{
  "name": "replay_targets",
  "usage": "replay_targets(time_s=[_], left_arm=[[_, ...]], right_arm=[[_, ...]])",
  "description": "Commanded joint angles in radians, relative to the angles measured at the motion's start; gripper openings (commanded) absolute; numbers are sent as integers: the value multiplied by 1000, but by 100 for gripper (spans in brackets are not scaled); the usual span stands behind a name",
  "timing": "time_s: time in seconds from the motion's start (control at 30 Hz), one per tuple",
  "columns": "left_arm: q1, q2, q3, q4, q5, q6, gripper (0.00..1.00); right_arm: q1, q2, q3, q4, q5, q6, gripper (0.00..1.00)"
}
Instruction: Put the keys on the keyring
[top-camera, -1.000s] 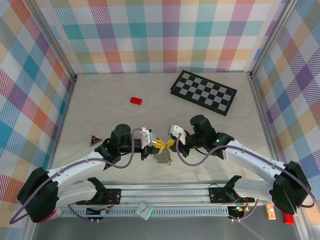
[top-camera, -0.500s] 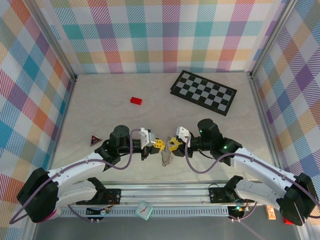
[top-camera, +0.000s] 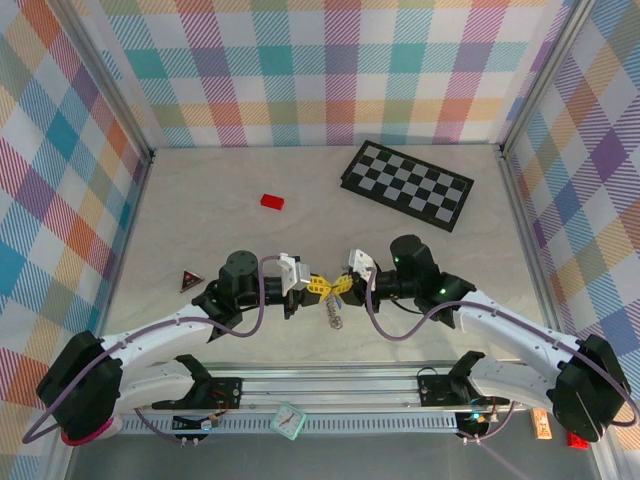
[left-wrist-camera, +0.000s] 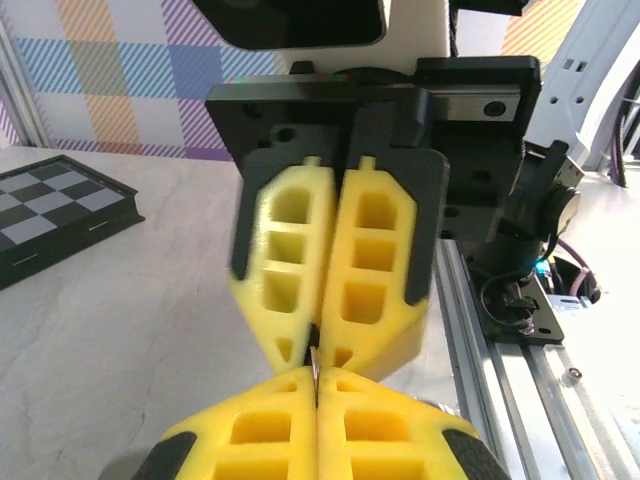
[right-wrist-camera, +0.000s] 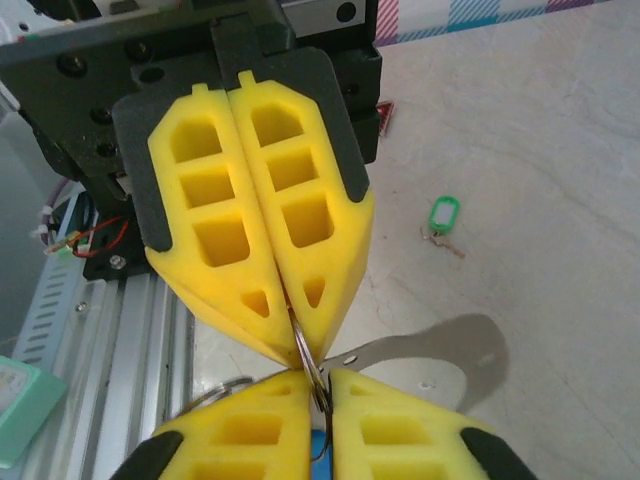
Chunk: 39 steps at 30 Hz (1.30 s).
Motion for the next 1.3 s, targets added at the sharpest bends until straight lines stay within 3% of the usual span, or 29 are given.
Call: replay_targets(time_s=[0.0,0.07,0.2,0.43,0.7,0.8,0.9,1.07,1.27], left_arm=[[-8,3,0,87,25,-27,0],[-8,-8,5,46,-19,-19,9],[-8,-32,48,-135,-67,62,18],[-9,-25,158,-422,-94,204,18],[-10,0,219,-489,-85,238,17],[-10,11,237,-516,-71,256,12],[-10,11,242,-529,-51,263,2],[-10,-29,184,-437,-39,221,0],[-9,-69,92,-251,10,127,0]], right_arm=[[1,9,15,45,-33,-4,0],[1,1,31,-8,-17,-38,0],[1,0,92,-166,7,-124,0],[20,69,240,-428,42,-266,0],[63,157,385,-604,85,-378,0],[68,163,404,-594,70,-378,0],[67,136,378,-526,41,-331,0],[20,49,247,-370,-5,-189,25],[2,-22,105,-233,8,-59,30]])
